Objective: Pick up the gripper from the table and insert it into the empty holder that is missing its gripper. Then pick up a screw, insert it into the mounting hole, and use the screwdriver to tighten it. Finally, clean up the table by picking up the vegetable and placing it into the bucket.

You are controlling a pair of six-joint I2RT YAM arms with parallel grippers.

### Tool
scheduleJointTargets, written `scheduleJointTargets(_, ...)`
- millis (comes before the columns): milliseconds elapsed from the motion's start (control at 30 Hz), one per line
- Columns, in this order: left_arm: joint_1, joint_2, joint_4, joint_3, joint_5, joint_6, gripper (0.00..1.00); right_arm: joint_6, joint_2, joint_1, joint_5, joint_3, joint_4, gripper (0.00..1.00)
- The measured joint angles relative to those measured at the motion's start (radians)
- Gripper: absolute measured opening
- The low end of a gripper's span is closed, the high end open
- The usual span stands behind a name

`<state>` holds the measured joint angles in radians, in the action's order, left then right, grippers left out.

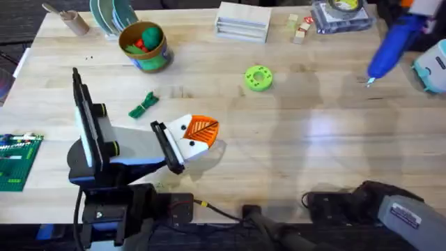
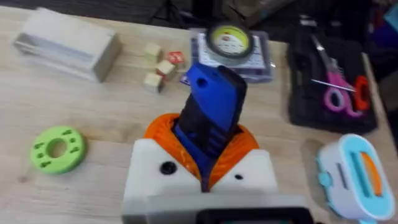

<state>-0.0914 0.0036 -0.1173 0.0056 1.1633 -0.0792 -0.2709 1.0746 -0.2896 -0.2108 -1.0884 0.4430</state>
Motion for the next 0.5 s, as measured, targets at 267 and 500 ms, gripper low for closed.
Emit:
scheduleJointTargets(267,0.000,0.000,0.000,0.000,0.000,0.000,0.010,0.062,-0.081,0.229,-0.004,0.140,-0.189,0.030)
scheduleJointTargets(500,0.000,0.000,0.000,0.000,0.000,0.000,0.010,0.148,-0.082,0.400,-0.008,0.215,-0.451,0.030)
